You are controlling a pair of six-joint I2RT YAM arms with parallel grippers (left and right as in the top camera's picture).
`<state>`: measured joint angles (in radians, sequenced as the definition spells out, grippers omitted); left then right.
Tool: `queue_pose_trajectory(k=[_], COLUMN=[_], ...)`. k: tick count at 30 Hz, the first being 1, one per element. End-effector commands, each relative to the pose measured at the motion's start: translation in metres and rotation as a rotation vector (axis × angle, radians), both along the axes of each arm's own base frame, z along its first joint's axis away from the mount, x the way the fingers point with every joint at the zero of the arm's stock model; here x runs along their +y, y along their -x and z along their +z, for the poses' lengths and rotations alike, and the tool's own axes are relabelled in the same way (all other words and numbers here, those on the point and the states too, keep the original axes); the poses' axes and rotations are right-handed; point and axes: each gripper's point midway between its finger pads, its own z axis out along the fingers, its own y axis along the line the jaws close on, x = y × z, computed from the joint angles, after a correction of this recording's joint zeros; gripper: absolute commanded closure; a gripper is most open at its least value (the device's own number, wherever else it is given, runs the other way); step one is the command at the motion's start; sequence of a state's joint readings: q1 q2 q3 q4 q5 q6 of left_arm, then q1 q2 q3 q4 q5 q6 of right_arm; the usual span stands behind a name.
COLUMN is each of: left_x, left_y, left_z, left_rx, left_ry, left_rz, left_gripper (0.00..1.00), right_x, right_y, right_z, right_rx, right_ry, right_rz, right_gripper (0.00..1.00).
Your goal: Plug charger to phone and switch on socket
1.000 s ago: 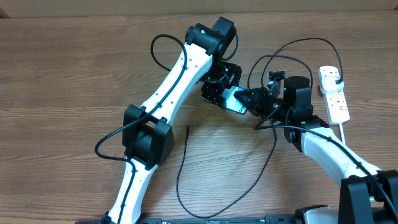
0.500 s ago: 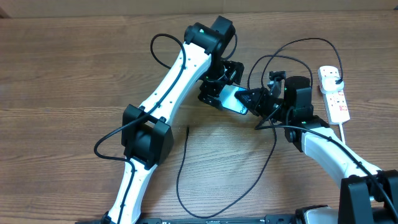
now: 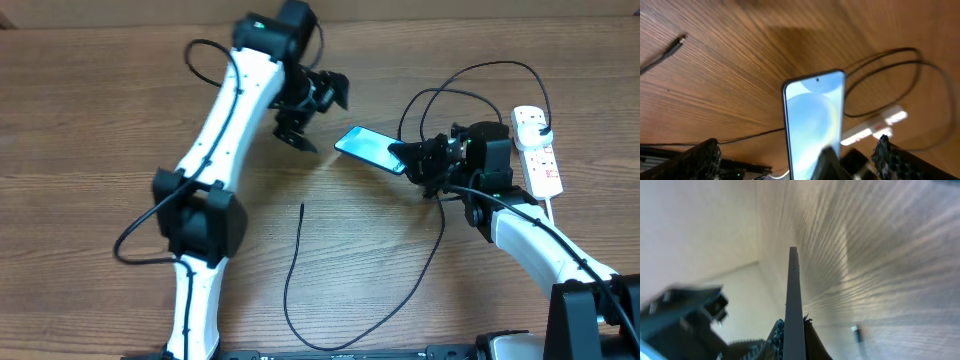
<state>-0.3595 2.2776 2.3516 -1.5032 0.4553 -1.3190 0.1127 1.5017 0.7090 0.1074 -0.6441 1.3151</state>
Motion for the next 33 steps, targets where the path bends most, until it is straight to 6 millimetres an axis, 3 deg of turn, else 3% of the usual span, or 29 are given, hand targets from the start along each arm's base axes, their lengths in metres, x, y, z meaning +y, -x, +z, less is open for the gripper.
queue_pose_trajectory(k=[1,6,14,20,28,33], left_x=[0.011,0.006,0.011,0.016,-0.008,-0.012], left_y=[-0.001,-0.001,-0.005,-0.008,-0.009,-0.009], left_z=[0.054,0.069,0.067,0.063,0.058,0.056], left_rx=[-0.189,-0.243,-0.232,-0.215,-0.233,-0.256], left_ry=[-0.012,0.005,-0.031,-0.075,-0.065,-0.087], left_rz=[-0.039,-0.049,0.029,0.109,0.113,0.105], left_gripper=[0.0,0.0,0.0,0.0,0.0,0.0], right_x=[0.007,0.018,0.03,0.031,0.03,0.029], right_y=[-0.004,-0.001,0.003,0.002,-0.003,-0.006], right_z=[0.018,0.037,0.065,0.069,0.08,0.085], right_rx=[0.19,0.303,0.412,0.393,0.325,0.293], right_ry=[-0.228,-0.403,-0.587,-0.592,-0.599,-0.601], right_rz=[-0.109,-0.11,-0.072,-0.062,-0.051,-0.055], right_gripper=[0.96,0.96,0.96,0.96,0.96,0.96])
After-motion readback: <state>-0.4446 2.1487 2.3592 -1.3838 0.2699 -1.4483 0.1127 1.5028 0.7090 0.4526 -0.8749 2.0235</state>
